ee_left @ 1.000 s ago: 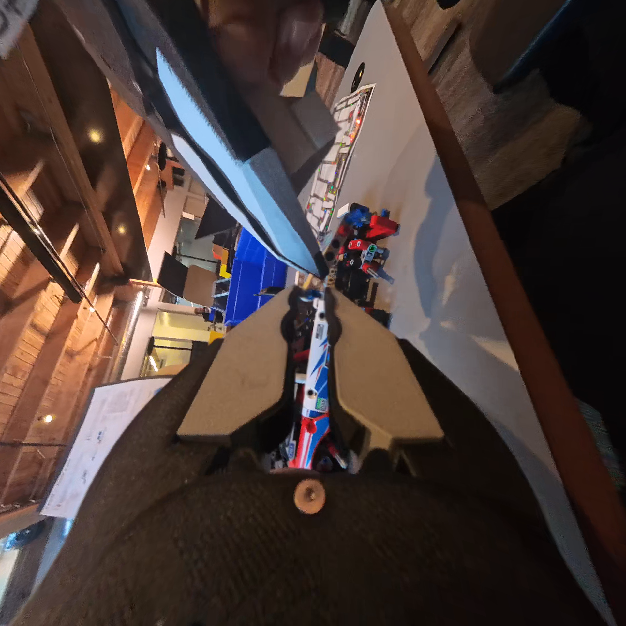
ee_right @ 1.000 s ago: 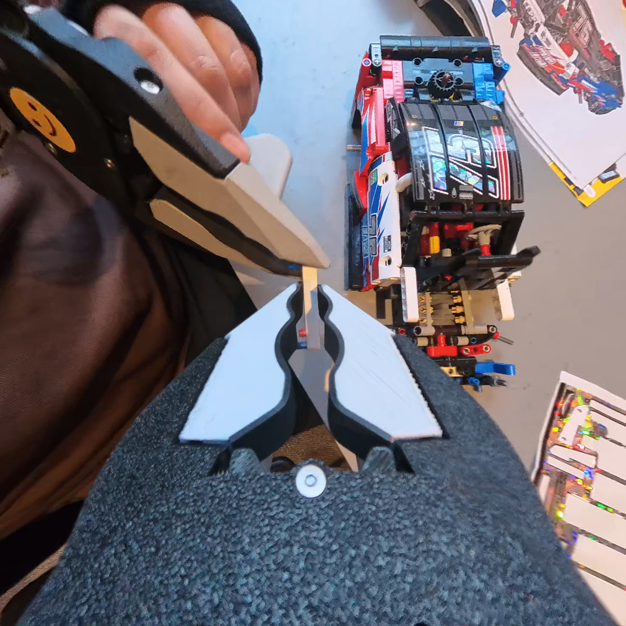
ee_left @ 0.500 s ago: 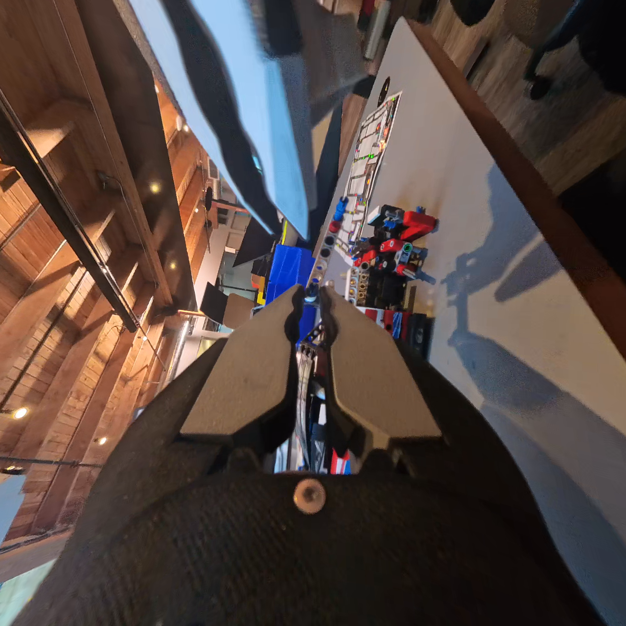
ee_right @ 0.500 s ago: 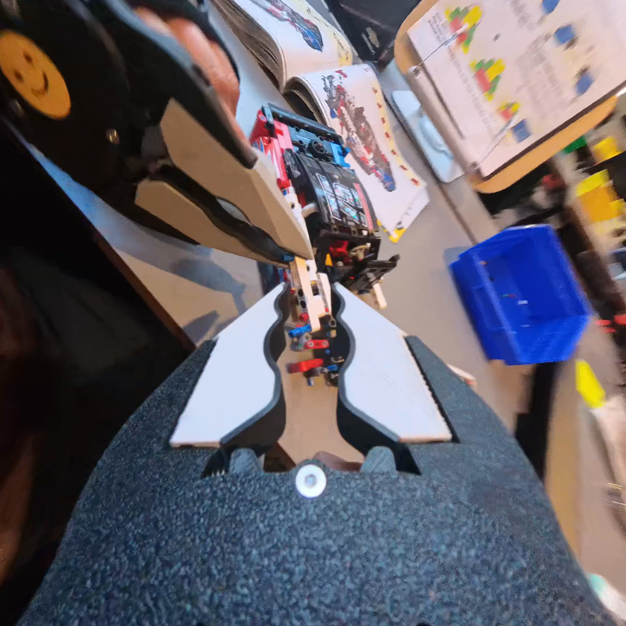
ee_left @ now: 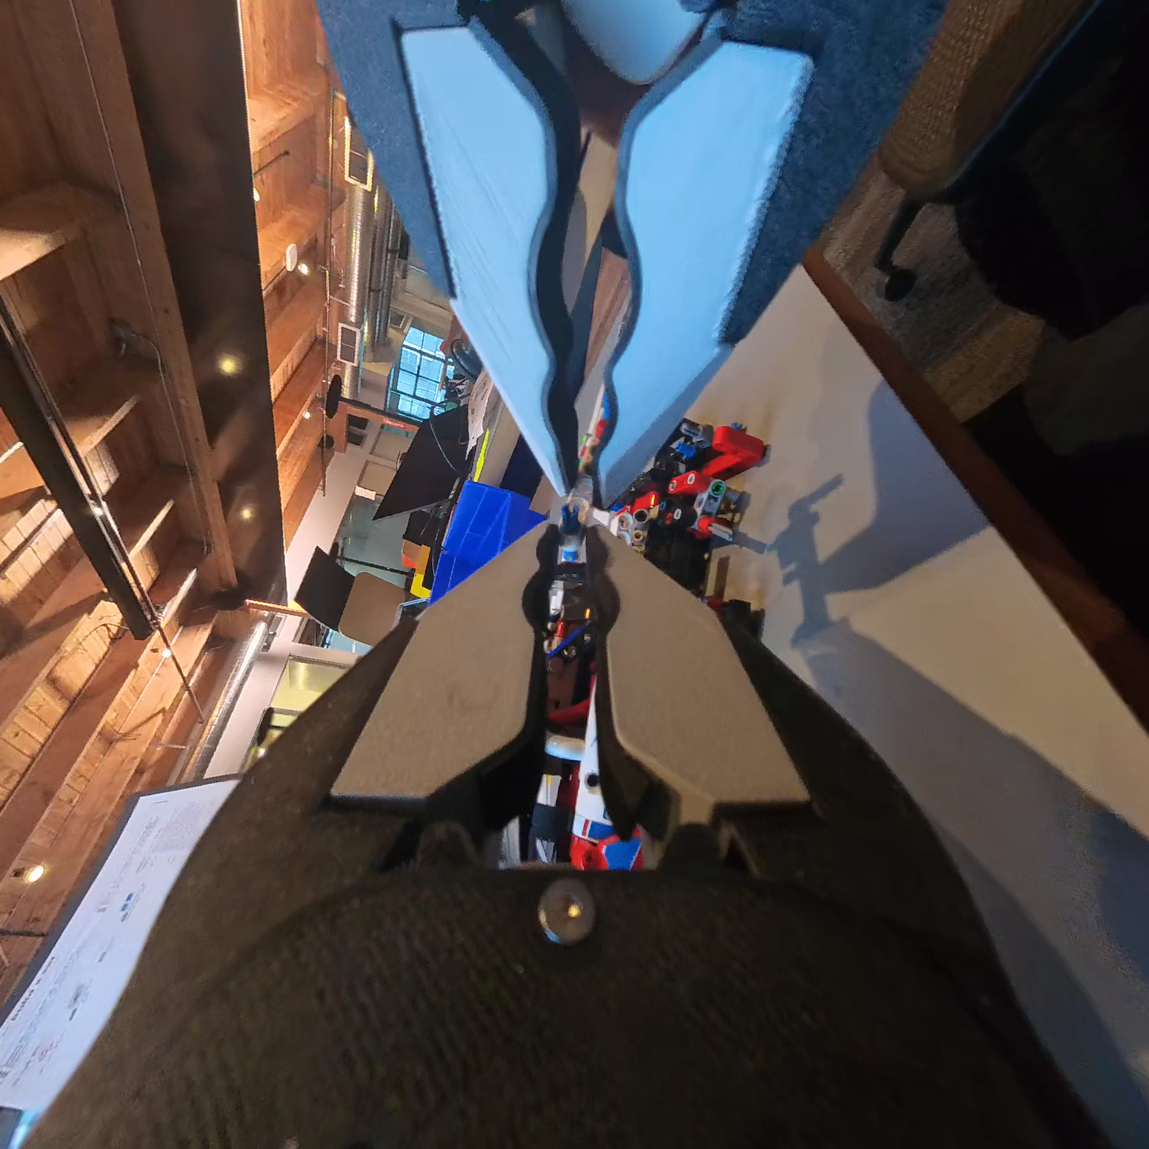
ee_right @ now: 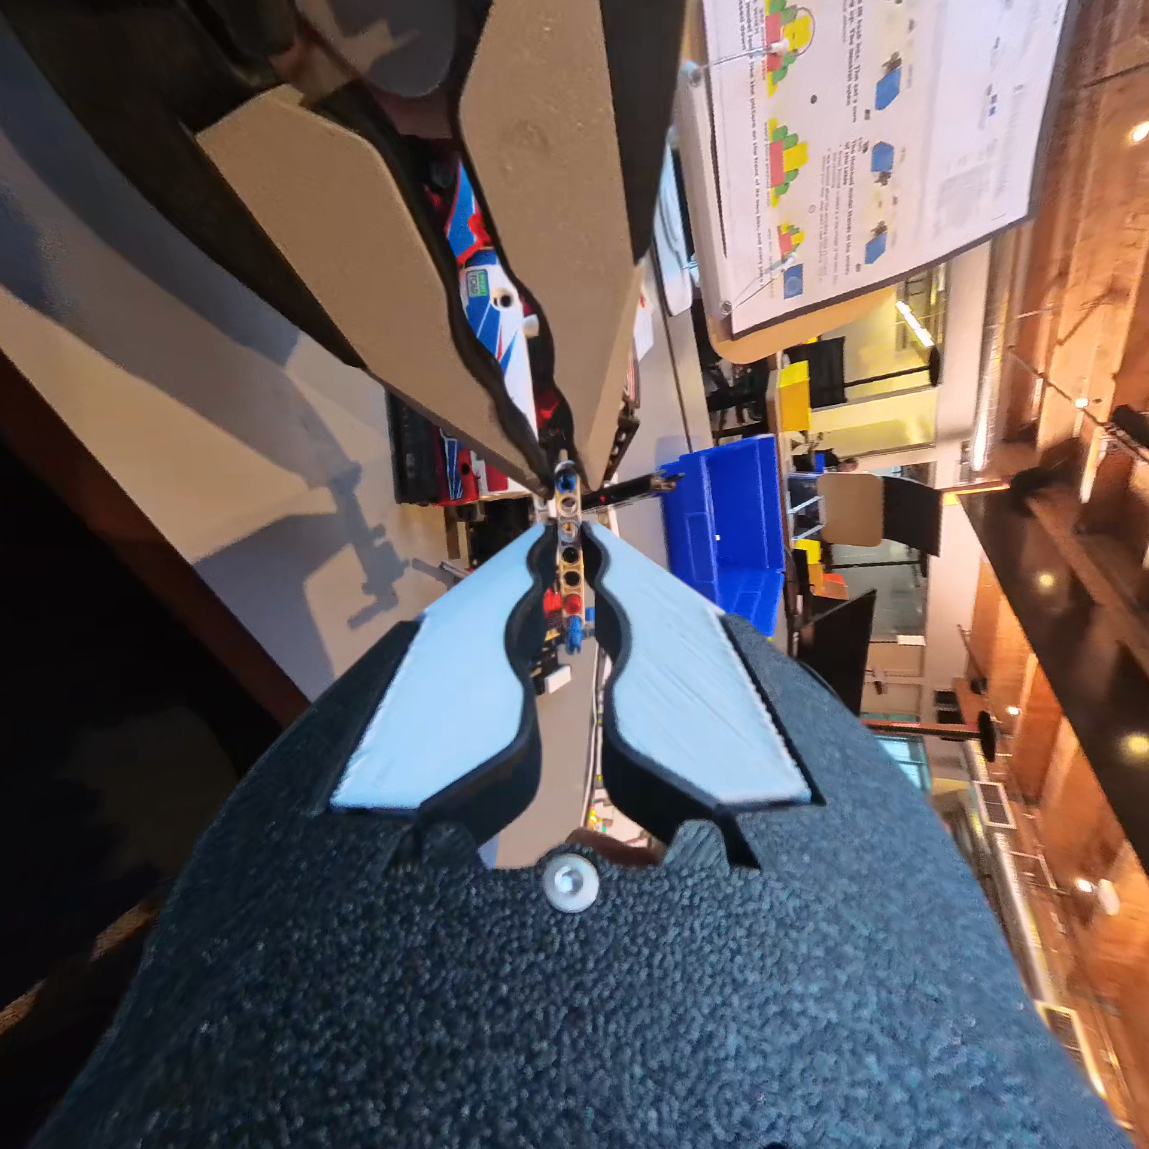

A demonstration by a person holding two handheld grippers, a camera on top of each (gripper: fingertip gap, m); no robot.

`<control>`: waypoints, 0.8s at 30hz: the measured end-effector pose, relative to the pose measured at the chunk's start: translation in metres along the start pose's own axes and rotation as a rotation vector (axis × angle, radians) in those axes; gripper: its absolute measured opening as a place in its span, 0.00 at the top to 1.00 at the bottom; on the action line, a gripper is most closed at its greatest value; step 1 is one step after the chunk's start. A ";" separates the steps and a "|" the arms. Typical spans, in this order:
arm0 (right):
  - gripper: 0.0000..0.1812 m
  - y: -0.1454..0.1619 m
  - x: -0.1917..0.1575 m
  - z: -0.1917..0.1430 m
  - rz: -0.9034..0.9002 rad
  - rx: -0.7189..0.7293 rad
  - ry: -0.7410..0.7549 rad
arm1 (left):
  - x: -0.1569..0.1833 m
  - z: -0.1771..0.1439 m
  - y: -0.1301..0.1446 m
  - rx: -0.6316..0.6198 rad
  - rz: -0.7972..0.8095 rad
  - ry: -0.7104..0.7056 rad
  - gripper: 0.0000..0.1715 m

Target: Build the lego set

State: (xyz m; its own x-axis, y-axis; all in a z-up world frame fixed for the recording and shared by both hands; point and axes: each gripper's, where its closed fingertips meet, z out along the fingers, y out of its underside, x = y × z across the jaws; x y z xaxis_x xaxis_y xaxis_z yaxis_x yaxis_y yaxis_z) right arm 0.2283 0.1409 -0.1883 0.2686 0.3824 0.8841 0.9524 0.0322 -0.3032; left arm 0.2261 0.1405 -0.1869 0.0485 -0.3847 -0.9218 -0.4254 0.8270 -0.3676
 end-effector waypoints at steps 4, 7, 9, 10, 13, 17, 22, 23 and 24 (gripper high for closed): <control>0.96 0.012 -0.010 0.011 -0.065 -0.044 0.028 | 0.021 0.000 0.013 -0.069 -0.127 0.210 0.90; 0.96 0.021 -0.014 0.018 -0.088 -0.085 0.044 | 0.026 -0.005 0.022 -0.146 -0.294 0.371 0.83; 0.96 0.022 -0.009 0.019 -0.094 -0.086 0.082 | 0.021 -0.006 0.023 -0.172 -0.408 0.444 0.80; 0.96 0.022 -0.008 0.021 -0.105 -0.088 0.098 | 0.016 -0.006 0.023 -0.174 -0.458 0.458 0.79; 0.96 0.027 -0.010 0.028 -0.141 -0.109 0.113 | 0.009 0.001 0.025 -0.203 -0.581 0.514 0.79; 0.96 0.030 -0.013 0.031 -0.152 -0.115 0.144 | 0.017 0.009 0.036 -0.287 -0.620 0.566 0.80; 0.96 0.023 -0.012 0.030 -0.171 -0.093 0.171 | 0.023 0.015 0.032 -0.282 -0.618 0.601 0.79; 0.96 0.022 -0.012 0.030 -0.173 -0.092 0.176 | 0.023 0.016 0.032 -0.283 -0.622 0.606 0.78; 0.96 0.022 -0.011 0.030 -0.172 -0.093 0.182 | 0.025 0.017 0.032 -0.284 -0.633 0.621 0.78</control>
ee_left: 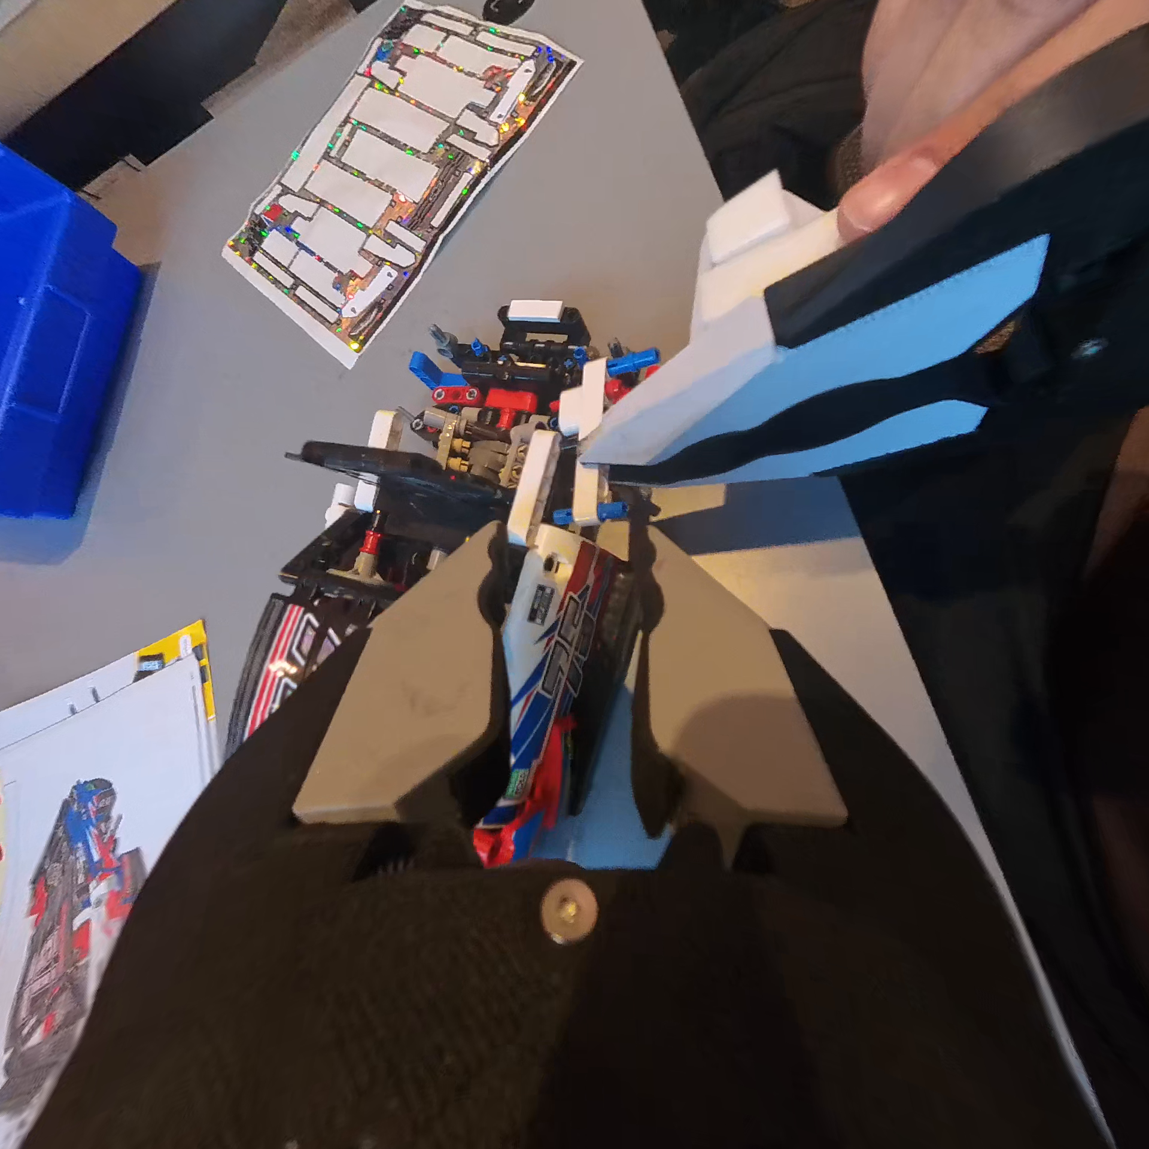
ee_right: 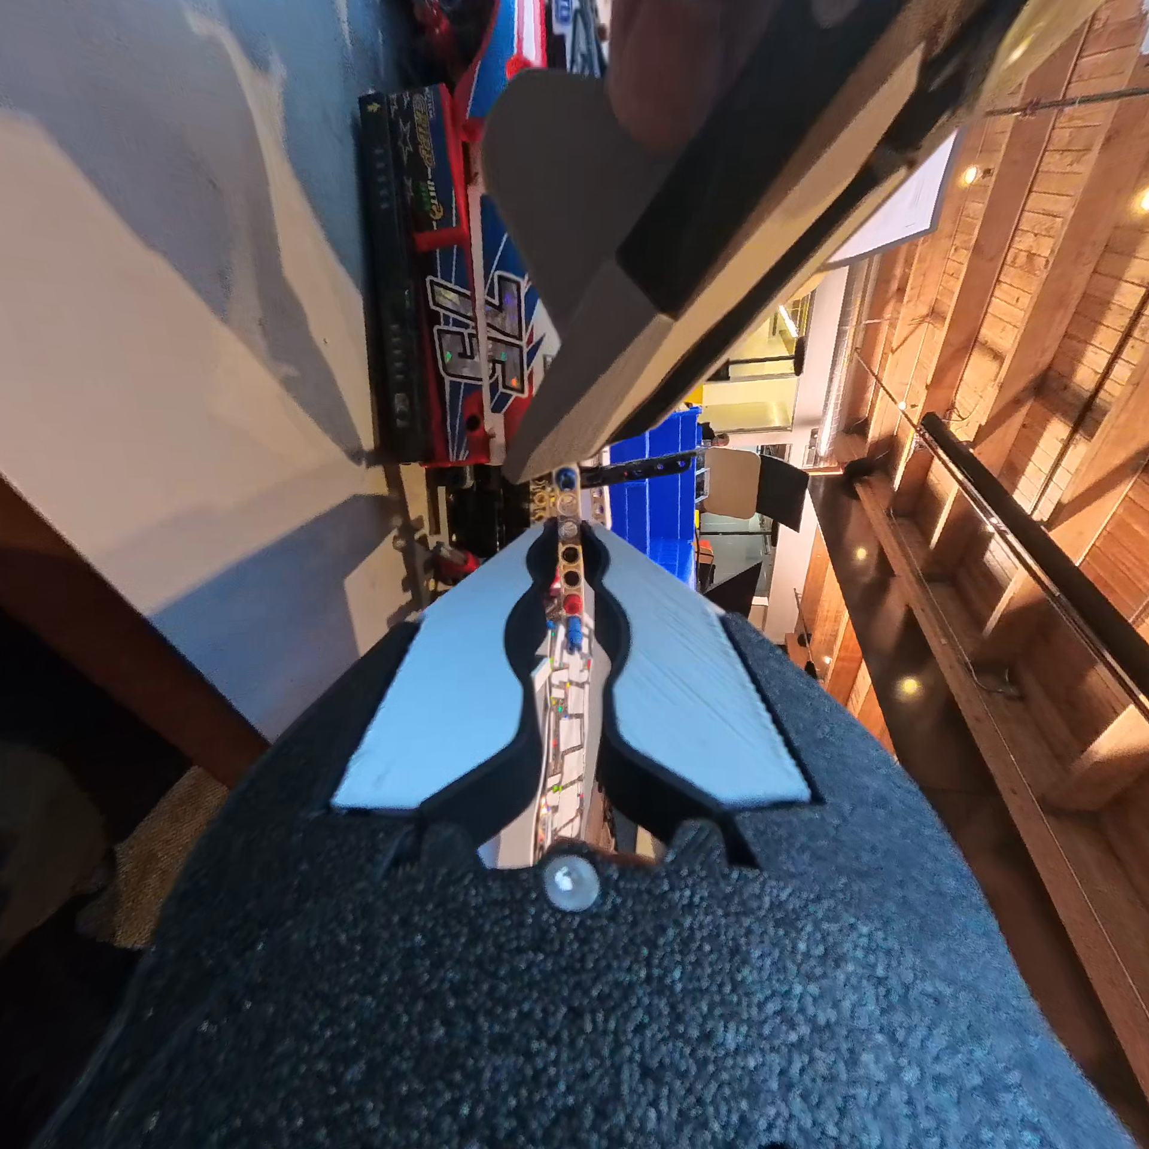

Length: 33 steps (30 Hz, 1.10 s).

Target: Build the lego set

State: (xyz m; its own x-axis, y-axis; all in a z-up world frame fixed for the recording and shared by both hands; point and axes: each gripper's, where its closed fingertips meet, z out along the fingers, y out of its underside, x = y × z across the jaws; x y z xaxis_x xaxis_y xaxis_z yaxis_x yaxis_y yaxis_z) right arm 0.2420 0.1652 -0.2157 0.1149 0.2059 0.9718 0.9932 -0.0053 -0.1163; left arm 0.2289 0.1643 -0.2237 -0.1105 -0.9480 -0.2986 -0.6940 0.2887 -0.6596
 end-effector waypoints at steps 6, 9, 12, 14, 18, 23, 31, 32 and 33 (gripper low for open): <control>0.96 0.002 -0.003 0.005 -0.014 -0.017 -0.006 | 0.001 0.006 -0.001 -0.002 -0.032 0.041 0.77; 0.96 0.001 -0.004 0.005 -0.012 -0.018 -0.006 | 0.000 0.006 0.000 -0.009 -0.023 0.038 0.78; 0.96 0.000 -0.003 0.006 -0.007 -0.018 -0.001 | 0.000 0.005 -0.002 -0.009 -0.005 0.037 0.78; 0.96 0.000 -0.003 0.006 -0.006 -0.018 0.001 | 0.003 0.002 -0.008 0.007 0.004 0.047 0.78; 0.96 0.002 0.000 0.004 0.014 -0.019 0.009 | 0.003 -0.001 -0.010 0.003 -0.003 0.055 0.76; 0.96 0.007 0.009 -0.001 0.042 -0.021 0.037 | 0.011 -0.011 0.000 -0.010 -0.229 0.057 0.81; 0.96 -0.008 0.014 -0.011 0.035 0.051 0.068 | 0.027 -0.023 -0.011 0.182 -0.670 0.213 0.82; 0.96 -0.010 0.015 -0.014 0.033 0.064 0.073 | 0.027 -0.024 -0.013 0.211 -0.709 0.235 0.82; 0.96 -0.012 0.015 -0.016 0.032 0.074 0.076 | 0.028 -0.025 -0.016 0.238 -0.734 0.255 0.82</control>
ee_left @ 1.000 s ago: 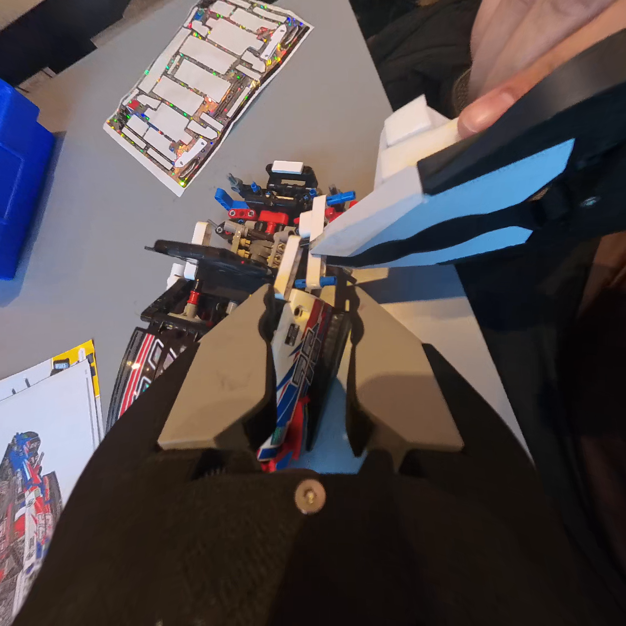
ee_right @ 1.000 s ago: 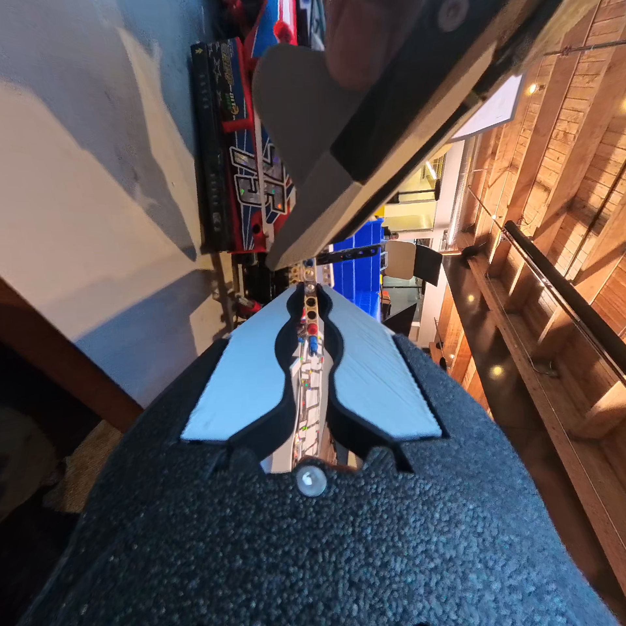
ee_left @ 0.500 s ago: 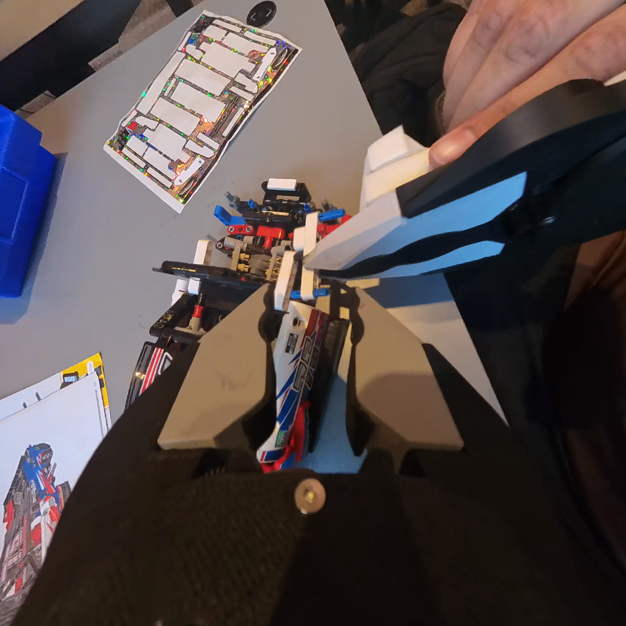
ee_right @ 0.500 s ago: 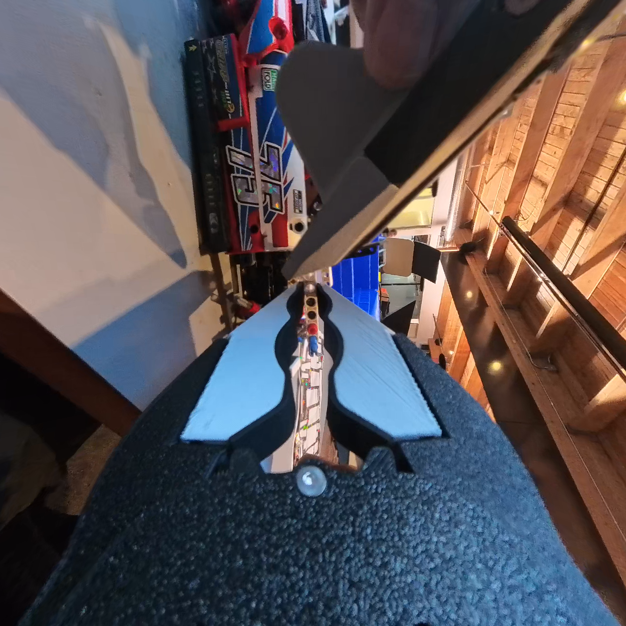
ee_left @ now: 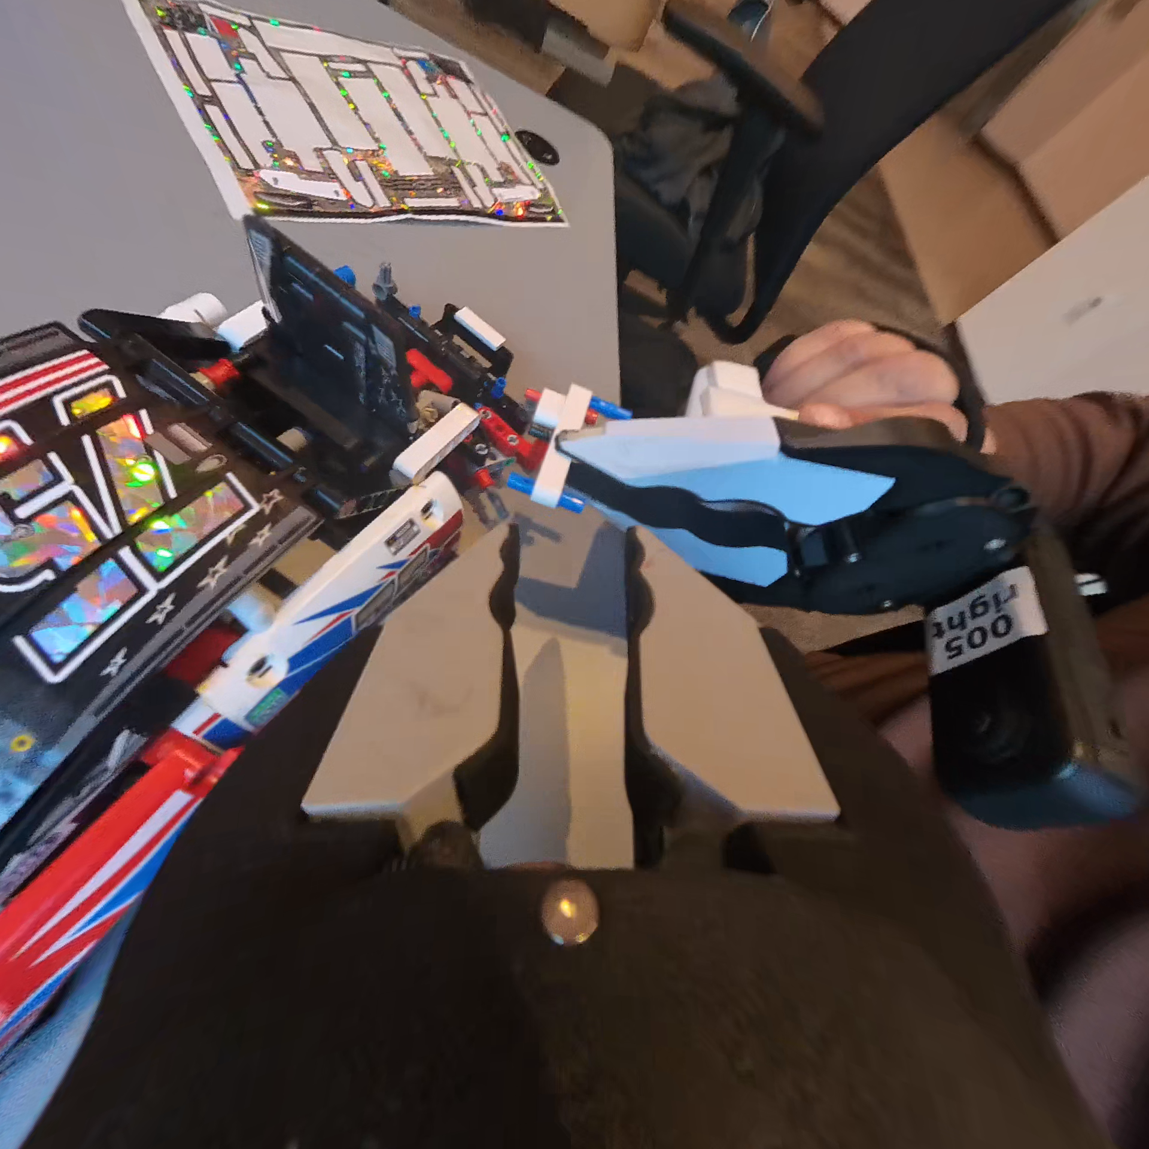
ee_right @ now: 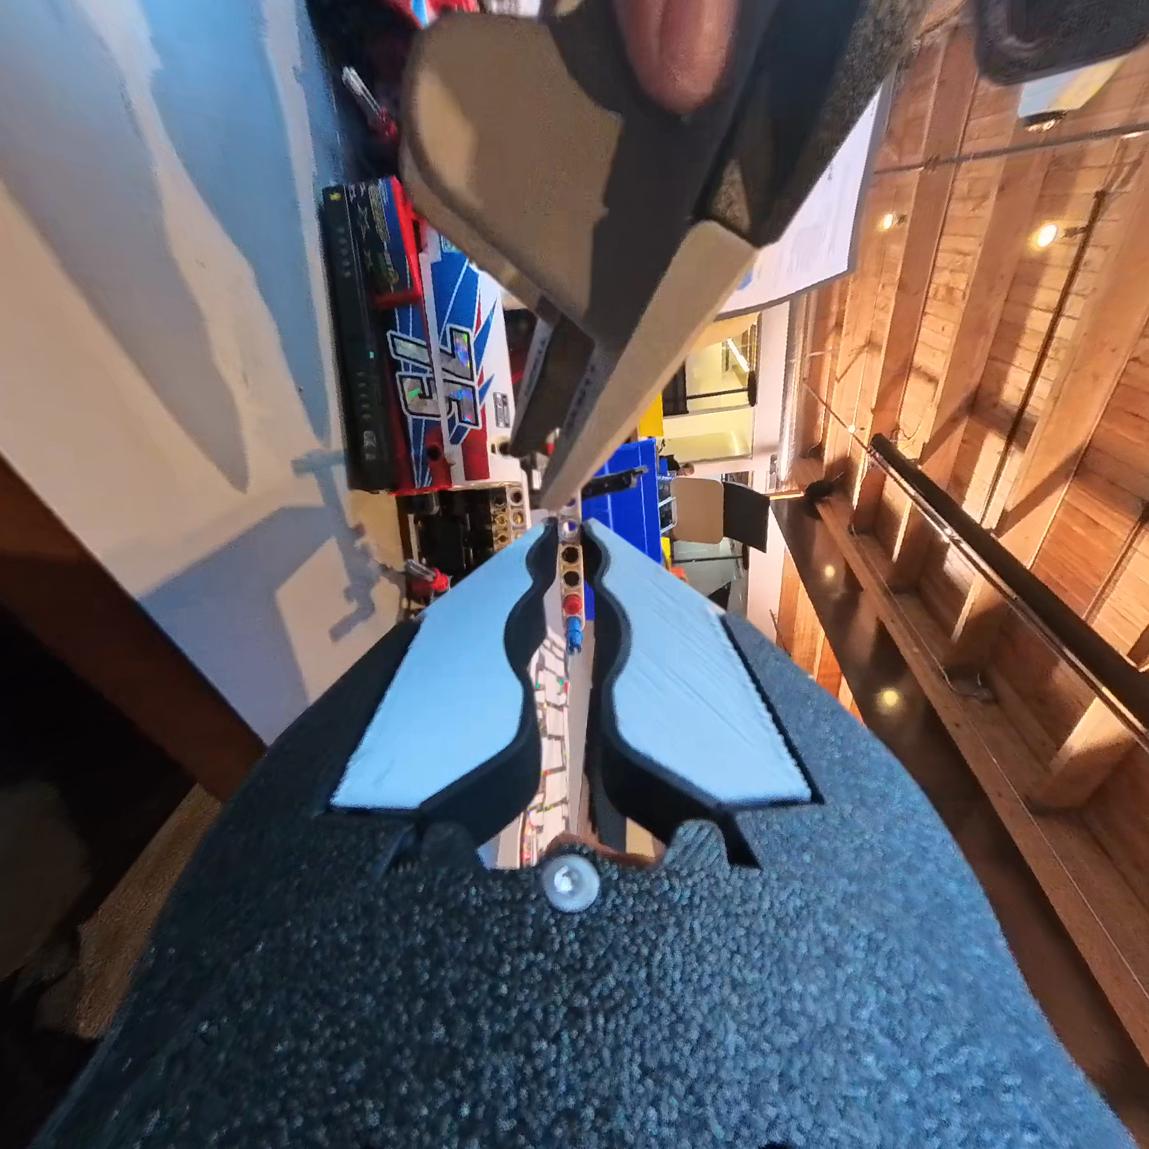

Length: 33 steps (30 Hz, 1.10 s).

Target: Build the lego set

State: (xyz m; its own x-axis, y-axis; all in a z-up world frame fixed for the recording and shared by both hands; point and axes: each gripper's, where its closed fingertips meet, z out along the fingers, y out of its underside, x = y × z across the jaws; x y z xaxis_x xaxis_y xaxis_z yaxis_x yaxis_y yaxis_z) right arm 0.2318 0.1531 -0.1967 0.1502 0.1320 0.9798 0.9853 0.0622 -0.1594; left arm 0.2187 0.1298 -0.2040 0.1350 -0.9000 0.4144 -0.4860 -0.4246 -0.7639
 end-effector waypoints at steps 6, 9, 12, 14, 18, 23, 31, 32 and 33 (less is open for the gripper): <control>0.96 -0.004 0.004 -0.008 -0.017 0.028 0.026 | 0.007 0.005 -0.003 0.041 -0.078 0.091 0.94; 0.96 -0.003 0.005 -0.010 -0.015 0.032 0.028 | 0.010 0.005 -0.006 0.078 -0.149 0.160 0.96; 0.96 -0.006 0.004 -0.012 -0.033 0.049 0.030 | 0.006 0.002 -0.006 0.097 -0.184 0.174 1.00; 0.96 -0.008 0.003 -0.013 -0.044 0.057 0.032 | 0.006 0.001 -0.004 0.099 -0.198 0.176 1.00; 0.96 -0.011 0.000 -0.013 -0.068 0.075 0.028 | 0.005 -0.002 -0.005 0.124 -0.280 0.217 0.91; 0.96 -0.019 0.001 -0.018 -0.081 0.106 0.038 | 0.002 -0.009 -0.007 0.141 -0.293 0.223 0.95; 0.92 -0.028 0.000 -0.024 0.066 0.201 -0.042 | -0.002 -0.018 -0.009 0.155 -0.241 0.196 0.95; 0.93 -0.032 -0.004 -0.028 0.105 0.236 -0.086 | -0.004 -0.021 -0.008 0.156 -0.244 0.195 0.96; 0.92 -0.040 -0.010 -0.036 0.157 0.291 -0.162 | -0.007 -0.025 -0.008 0.162 -0.250 0.193 0.95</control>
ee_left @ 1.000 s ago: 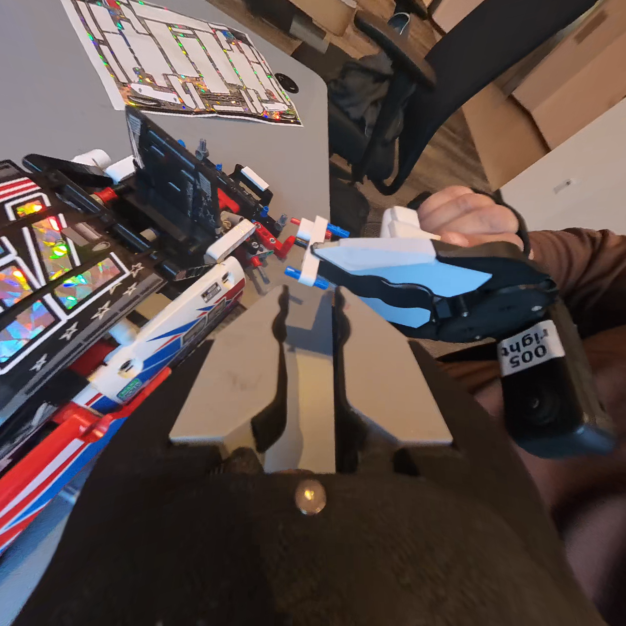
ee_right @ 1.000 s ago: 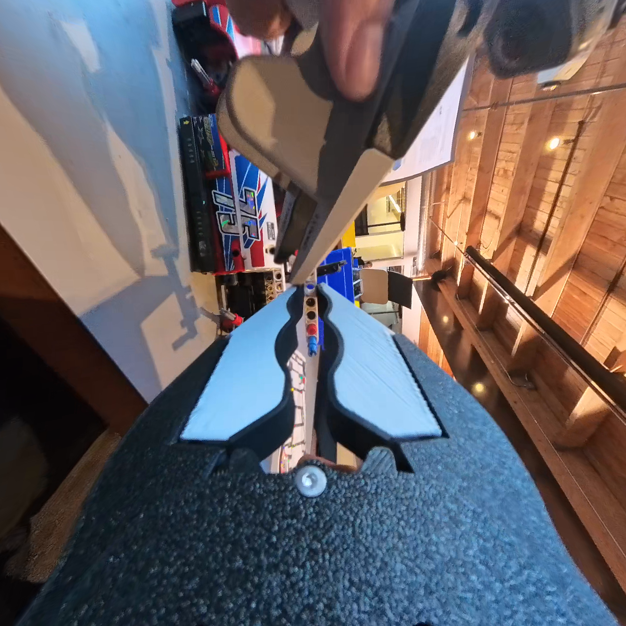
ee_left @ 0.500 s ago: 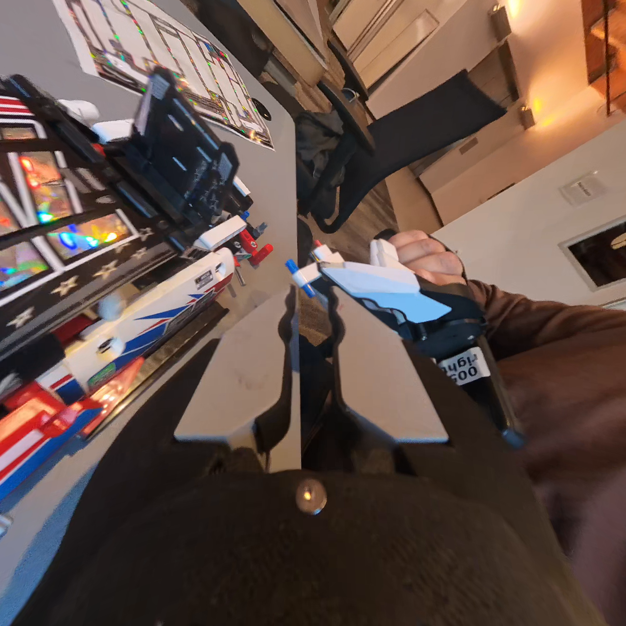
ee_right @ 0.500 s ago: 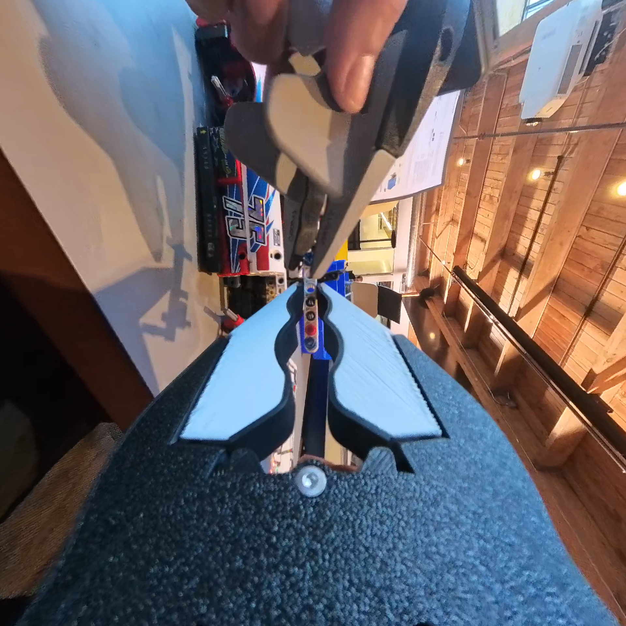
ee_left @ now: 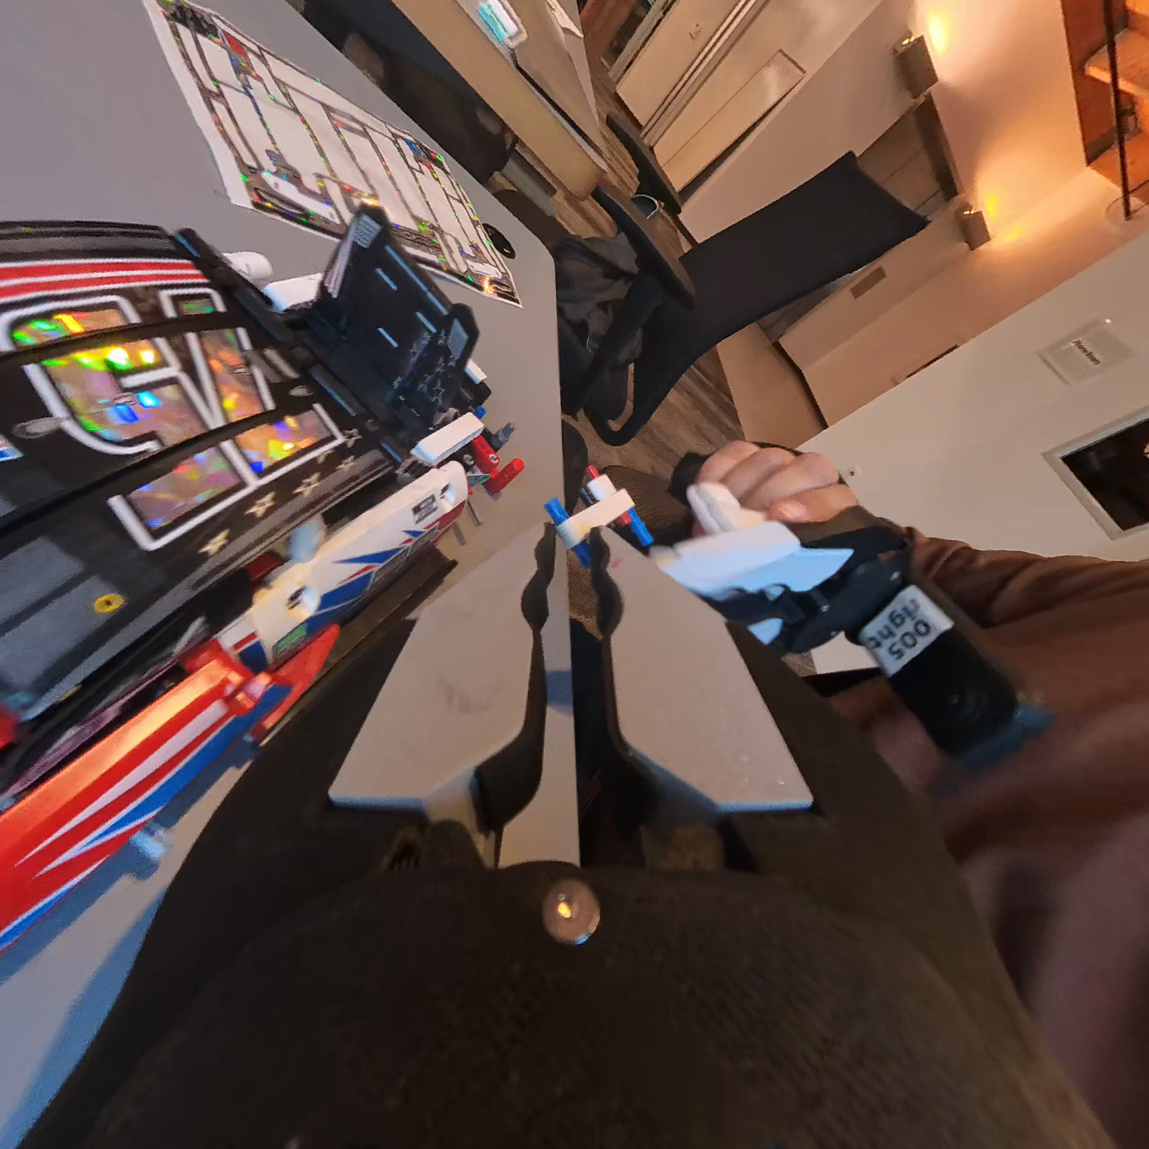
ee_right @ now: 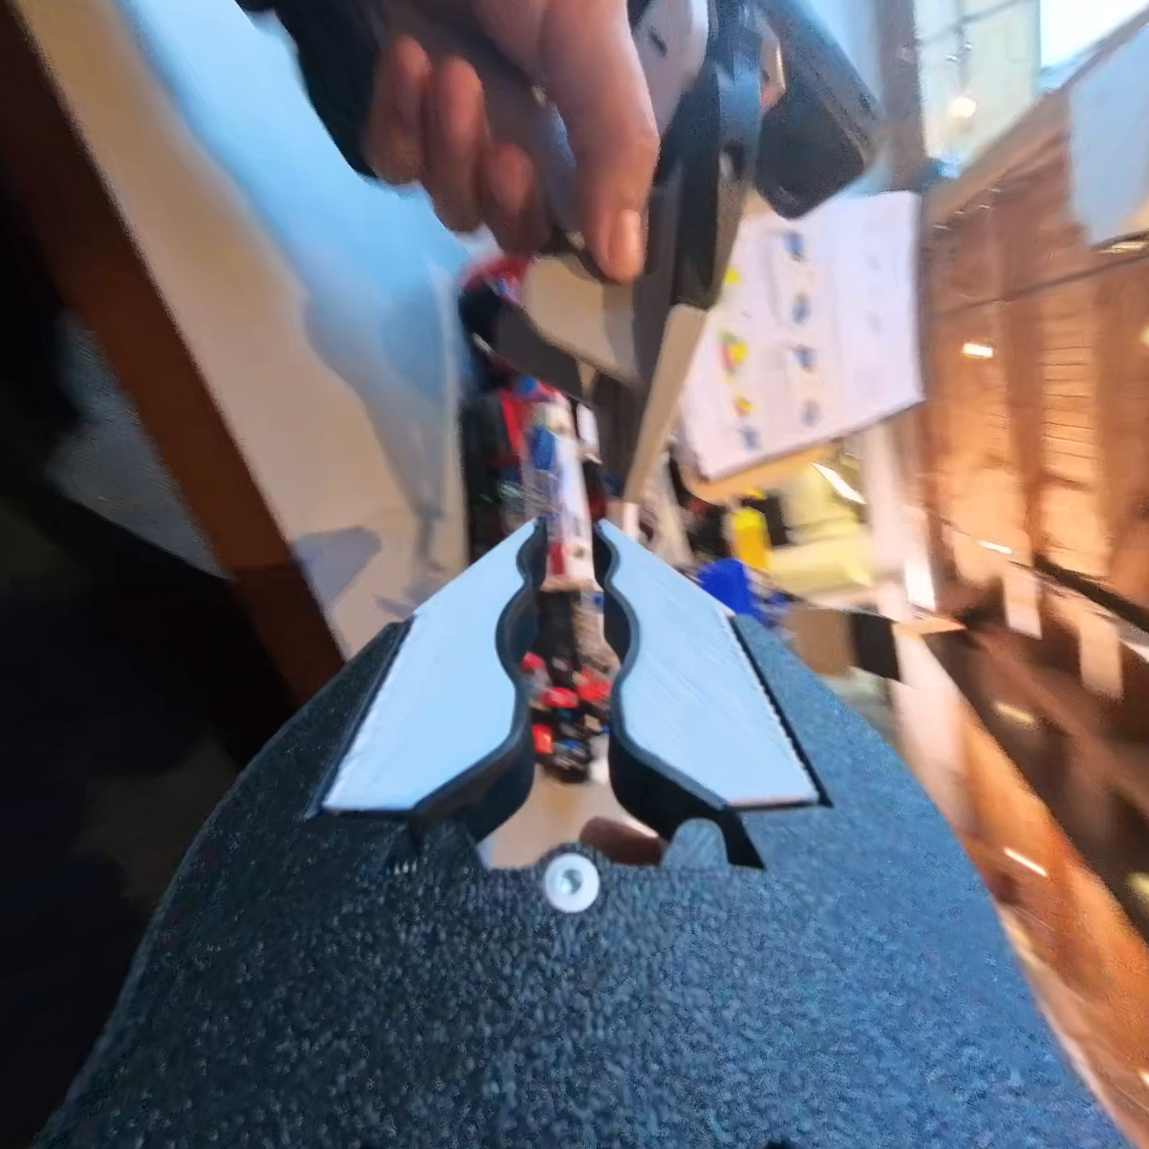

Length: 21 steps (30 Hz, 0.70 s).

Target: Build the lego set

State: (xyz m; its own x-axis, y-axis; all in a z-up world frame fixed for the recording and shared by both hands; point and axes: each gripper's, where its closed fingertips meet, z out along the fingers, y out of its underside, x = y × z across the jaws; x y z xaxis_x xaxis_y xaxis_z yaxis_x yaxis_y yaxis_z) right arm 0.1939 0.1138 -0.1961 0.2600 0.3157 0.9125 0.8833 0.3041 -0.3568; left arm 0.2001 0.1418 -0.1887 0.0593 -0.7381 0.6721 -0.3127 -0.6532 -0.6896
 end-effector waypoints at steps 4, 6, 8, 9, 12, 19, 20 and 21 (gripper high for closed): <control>1.00 -0.021 0.001 -0.032 0.322 0.189 -0.211 | -0.004 -0.020 0.008 -0.035 -0.016 0.018 0.95; 1.00 0.019 0.032 -0.032 0.474 0.125 -0.155 | -0.010 -0.029 0.016 -0.060 -0.018 0.002 0.96; 1.00 0.082 0.054 -0.025 0.651 0.014 -0.106 | -0.012 -0.034 0.023 -0.072 -0.038 0.014 0.96; 1.00 0.119 0.055 -0.019 0.751 -0.090 -0.107 | -0.013 -0.036 0.026 -0.073 -0.048 0.017 0.96; 0.85 0.174 0.015 -0.005 1.001 -0.304 -0.375 | -0.013 -0.038 0.032 -0.067 -0.061 0.019 0.96; 0.62 0.148 -0.023 0.011 0.914 -0.182 -0.693 | -0.008 -0.037 0.049 -0.113 -0.057 0.044 0.96; 0.59 0.150 -0.021 0.015 0.920 -0.187 -0.687 | -0.007 -0.038 0.052 -0.120 -0.056 0.047 0.96; 0.57 0.148 -0.021 0.017 0.928 -0.176 -0.701 | -0.007 -0.039 0.055 -0.127 -0.057 0.052 0.96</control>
State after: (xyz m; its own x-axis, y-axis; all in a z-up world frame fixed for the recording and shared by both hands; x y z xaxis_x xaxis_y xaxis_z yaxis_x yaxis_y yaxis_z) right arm 0.3127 0.1679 -0.2713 0.6090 0.7931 -0.0112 0.5249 -0.4135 -0.7440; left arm 0.1458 0.1177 -0.2209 0.0325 -0.6888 0.7242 -0.4279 -0.6644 -0.6128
